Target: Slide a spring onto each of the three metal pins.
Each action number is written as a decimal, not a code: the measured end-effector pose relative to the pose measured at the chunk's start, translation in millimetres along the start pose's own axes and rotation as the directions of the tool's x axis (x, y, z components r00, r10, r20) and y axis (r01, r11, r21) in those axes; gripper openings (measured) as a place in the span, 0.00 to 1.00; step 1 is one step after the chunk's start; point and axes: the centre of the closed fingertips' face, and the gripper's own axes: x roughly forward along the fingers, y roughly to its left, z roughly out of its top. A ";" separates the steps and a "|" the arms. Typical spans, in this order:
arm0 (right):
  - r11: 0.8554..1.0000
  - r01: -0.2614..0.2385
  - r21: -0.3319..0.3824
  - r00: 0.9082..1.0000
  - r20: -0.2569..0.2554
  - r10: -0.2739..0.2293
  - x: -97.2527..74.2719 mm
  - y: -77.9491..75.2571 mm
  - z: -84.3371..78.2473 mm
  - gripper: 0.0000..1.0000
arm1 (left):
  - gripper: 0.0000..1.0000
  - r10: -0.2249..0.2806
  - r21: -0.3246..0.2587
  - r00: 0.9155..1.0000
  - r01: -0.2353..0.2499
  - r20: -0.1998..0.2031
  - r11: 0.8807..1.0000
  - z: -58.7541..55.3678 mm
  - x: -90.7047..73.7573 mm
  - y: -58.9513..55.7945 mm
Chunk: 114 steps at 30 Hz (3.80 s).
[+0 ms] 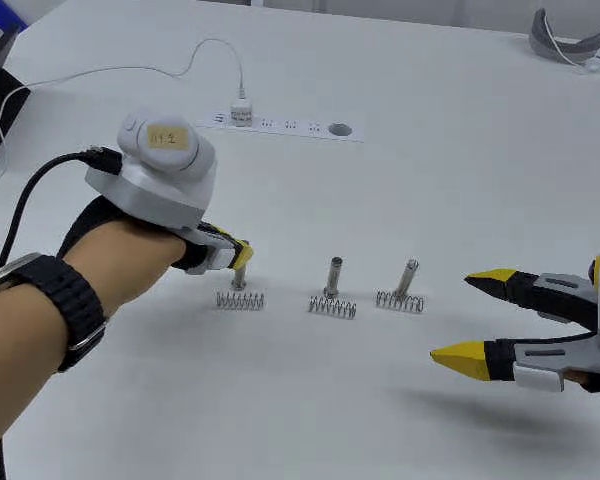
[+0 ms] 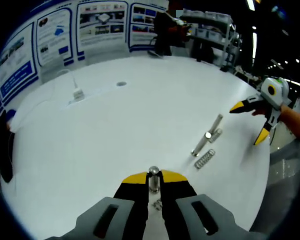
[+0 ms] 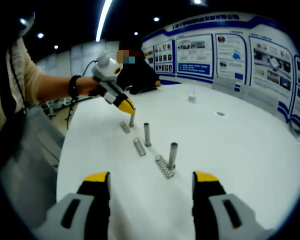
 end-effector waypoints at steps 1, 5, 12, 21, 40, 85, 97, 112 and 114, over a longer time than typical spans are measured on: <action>1.000 -0.001 -0.002 1.000 0.001 0.001 0.2 0.7 1.0 0.68 | 0.07 0.001 -0.001 1.000 -0.001 0.005 1.000 -0.6 -0.5 0.0; 1.000 -0.006 -0.007 1.000 0.006 0.006 1.1 2.9 3.2 0.68 | 0.07 0.009 0.000 0.999 -0.009 0.037 1.000 -2.1 -2.4 -1.7; 1.000 -0.009 -0.009 1.000 0.000 0.009 2.6 3.3 2.7 0.68 | 0.07 0.015 0.009 0.997 -0.016 0.073 1.000 -0.6 0.0 -4.1; 1.000 -0.006 -0.007 1.000 -0.002 0.006 1.2 3.8 1.6 0.68 | 0.08 0.001 0.023 0.995 -0.003 0.096 1.000 -0.2 1.6 -12.7; 1.000 -0.014 -0.007 1.000 -0.002 0.014 3.3 5.1 2.9 0.68 | 0.12 -0.004 0.073 0.992 -0.005 0.125 0.997 -5.2 1.3 -13.2; 1.000 -0.003 -0.001 1.000 -0.004 0.003 1.7 5.5 0.9 0.68 | 0.22 -0.194 0.359 0.980 0.165 0.046 0.919 -41.9 8.1 -15.9; 1.000 -0.003 0.002 1.000 -0.002 0.003 2.3 6.2 0.6 0.68 | 0.16 -0.195 0.365 0.981 0.174 0.021 0.915 -49.1 9.9 -17.4; 1.000 -0.014 -0.003 1.000 -0.001 0.014 3.7 9.8 4.9 0.67 | 0.10 -0.197 0.399 0.980 0.177 0.010 0.900 -56.7 2.2 -23.1; 1.000 -0.017 -0.004 1.000 0.000 0.017 3.8 11.5 6.1 0.67 | 0.10 -0.202 0.407 0.979 0.184 0.001 0.895 -58.5 0.3 -25.3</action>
